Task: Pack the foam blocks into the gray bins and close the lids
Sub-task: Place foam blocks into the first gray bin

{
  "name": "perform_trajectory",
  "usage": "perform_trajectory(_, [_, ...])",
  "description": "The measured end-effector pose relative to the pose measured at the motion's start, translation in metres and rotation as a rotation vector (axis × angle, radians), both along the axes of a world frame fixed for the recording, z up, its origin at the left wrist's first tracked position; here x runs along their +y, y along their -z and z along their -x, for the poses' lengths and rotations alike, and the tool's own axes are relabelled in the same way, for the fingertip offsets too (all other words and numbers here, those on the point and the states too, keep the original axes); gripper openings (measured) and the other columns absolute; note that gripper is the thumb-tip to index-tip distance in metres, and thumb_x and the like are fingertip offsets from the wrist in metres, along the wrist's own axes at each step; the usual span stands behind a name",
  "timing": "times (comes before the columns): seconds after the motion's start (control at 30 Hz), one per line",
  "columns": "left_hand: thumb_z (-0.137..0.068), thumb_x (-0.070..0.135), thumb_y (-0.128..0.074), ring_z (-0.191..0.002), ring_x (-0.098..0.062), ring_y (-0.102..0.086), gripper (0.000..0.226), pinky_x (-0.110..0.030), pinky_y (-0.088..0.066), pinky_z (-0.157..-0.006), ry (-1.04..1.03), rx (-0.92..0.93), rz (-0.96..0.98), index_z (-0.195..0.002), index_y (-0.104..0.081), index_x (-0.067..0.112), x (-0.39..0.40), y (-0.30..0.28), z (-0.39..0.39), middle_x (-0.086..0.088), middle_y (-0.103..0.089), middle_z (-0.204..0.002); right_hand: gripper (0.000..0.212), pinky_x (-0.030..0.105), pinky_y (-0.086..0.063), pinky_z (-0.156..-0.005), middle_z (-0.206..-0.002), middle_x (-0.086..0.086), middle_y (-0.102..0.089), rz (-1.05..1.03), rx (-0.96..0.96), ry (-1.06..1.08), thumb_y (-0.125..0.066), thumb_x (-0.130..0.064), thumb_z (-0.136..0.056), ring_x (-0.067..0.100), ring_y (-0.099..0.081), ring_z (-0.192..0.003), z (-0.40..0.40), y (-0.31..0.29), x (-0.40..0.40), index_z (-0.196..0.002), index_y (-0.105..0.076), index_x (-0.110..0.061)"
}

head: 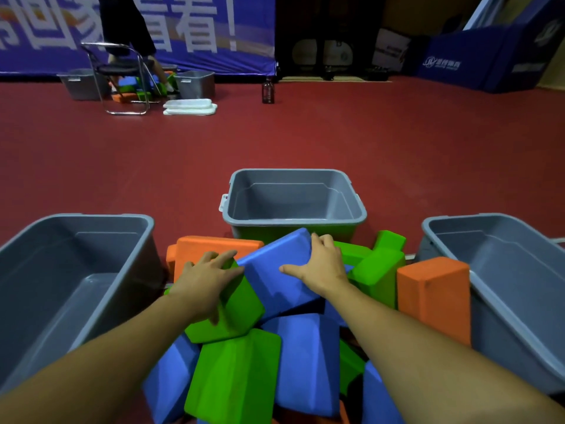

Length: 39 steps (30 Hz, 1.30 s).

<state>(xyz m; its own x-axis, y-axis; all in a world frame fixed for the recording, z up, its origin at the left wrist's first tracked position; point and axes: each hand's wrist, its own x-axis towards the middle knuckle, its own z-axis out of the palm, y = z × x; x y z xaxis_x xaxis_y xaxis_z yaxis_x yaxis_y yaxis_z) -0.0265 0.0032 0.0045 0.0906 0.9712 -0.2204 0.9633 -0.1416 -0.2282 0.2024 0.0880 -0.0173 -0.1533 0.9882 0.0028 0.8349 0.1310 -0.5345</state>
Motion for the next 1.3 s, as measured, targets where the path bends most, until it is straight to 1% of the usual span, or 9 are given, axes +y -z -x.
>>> perform_trajectory(0.07, [-0.071, 0.031, -0.079, -0.137, -0.029, -0.025, 0.093, -0.047, -0.045, -0.094, -0.005, -0.013, -0.062, -0.148, -0.027, 0.042, -0.004, 0.001, 0.008, 0.002, -0.012, -0.160, 0.091, 0.041, -0.043, -0.098, -0.121, 0.004, -0.041, -0.030, 0.014, -0.046, -0.078, -0.060, -0.066, 0.027, -0.045, -0.114, -0.001, -0.003, -0.005, -0.139, -0.045, -0.017])
perform_trajectory(0.2, [-0.069, 0.032, -0.077, -0.124, -0.029, -0.034, 0.085, -0.043, -0.049, -0.083, -0.057, -0.031, -0.117, -0.142, -0.034, 0.040, -0.016, 0.001, 0.015, 0.001, -0.026, -0.145, 0.074, 0.041, -0.046, -0.091, -0.124, 0.002, -0.043, -0.032, 0.012, -0.178, -0.078, -0.046, -0.069, 0.029, -0.048, -0.111, -0.006, -0.009, -0.018, -0.130, -0.039, -0.033])
perform_trajectory(0.33, [-0.066, 0.036, -0.076, -0.119, -0.031, -0.035, 0.085, -0.042, -0.051, -0.081, -0.130, -0.084, -0.159, -0.141, -0.037, 0.042, -0.026, -0.003, 0.016, -0.001, -0.029, -0.139, 0.075, 0.041, -0.049, -0.085, -0.122, 0.006, -0.055, 0.000, 0.025, -0.245, -0.077, -0.036, -0.075, 0.032, -0.055, -0.106, -0.001, -0.014, -0.030, -0.135, -0.031, -0.033])
perform_trajectory(0.5, [-0.061, 0.036, -0.076, -0.108, -0.033, -0.037, 0.073, -0.048, -0.053, -0.079, -0.194, -0.179, -0.271, -0.128, -0.046, 0.039, -0.033, -0.019, 0.018, -0.003, -0.033, -0.131, 0.083, 0.039, -0.048, -0.086, -0.129, 0.005, -0.056, -0.133, 0.053, -0.149, -0.078, -0.036, -0.072, 0.032, -0.056, -0.111, 0.012, -0.037, -0.040, -0.141, -0.031, -0.028])
perform_trajectory(0.73, [-0.055, 0.025, -0.080, -0.097, -0.036, -0.040, 0.076, -0.052, -0.052, -0.078, -0.257, -0.228, -0.553, -0.125, -0.051, 0.029, -0.047, -0.066, 0.059, -0.007, -0.038, -0.122, 0.085, 0.037, -0.043, -0.093, -0.135, 0.007, -0.048, -0.364, 0.349, -0.003, -0.080, -0.035, -0.074, 0.029, -0.052, -0.118, 0.040, -0.078, -0.061, -0.143, -0.036, -0.012])
perform_trajectory(0.83, [-0.057, 0.021, -0.081, -0.098, -0.037, -0.038, 0.077, -0.054, -0.051, -0.078, -0.321, -0.230, -0.627, -0.127, -0.049, 0.027, -0.064, -0.084, 0.087, -0.009, -0.038, -0.124, 0.083, 0.039, -0.045, -0.092, -0.130, 0.007, -0.051, -0.434, 0.415, -0.017, -0.082, -0.034, -0.072, 0.030, -0.054, -0.116, 0.071, -0.080, -0.080, -0.140, -0.040, -0.012])
perform_trajectory(0.97, [-0.057, 0.018, -0.081, -0.097, -0.037, -0.038, 0.074, -0.053, -0.051, -0.076, -0.417, -0.208, -0.685, -0.125, -0.050, 0.025, -0.097, -0.090, 0.138, -0.010, -0.037, -0.123, 0.083, 0.040, -0.046, -0.094, -0.132, 0.007, -0.052, -0.407, 0.467, -0.035, -0.082, -0.037, -0.071, 0.029, -0.054, -0.117, 0.127, -0.069, -0.108, -0.139, -0.041, -0.013])
perform_trajectory(1.07, [-0.053, 0.017, -0.083, -0.094, -0.038, -0.040, 0.076, -0.051, -0.050, -0.078, -0.485, -0.218, -0.734, -0.123, -0.054, 0.022, -0.127, -0.084, 0.178, -0.012, -0.040, -0.122, 0.084, 0.036, -0.041, -0.097, -0.135, 0.008, -0.051, -0.372, 0.504, -0.066, -0.082, -0.037, -0.072, 0.029, -0.052, -0.120, 0.170, -0.060, -0.126, -0.141, -0.041, -0.011])
perform_trajectory(1.3, [-0.045, 0.016, -0.090, -0.093, -0.040, -0.044, 0.079, -0.046, -0.045, -0.081, -0.627, -0.243, -0.840, -0.119, -0.060, 0.017, -0.191, -0.059, 0.265, -0.019, -0.046, -0.121, 0.081, 0.036, -0.043, -0.095, -0.132, 0.007, -0.053, -0.322, 0.585, -0.172, -0.084, -0.035, -0.070, 0.028, -0.053, -0.118, 0.273, -0.036, -0.162, -0.136, -0.044, -0.011])
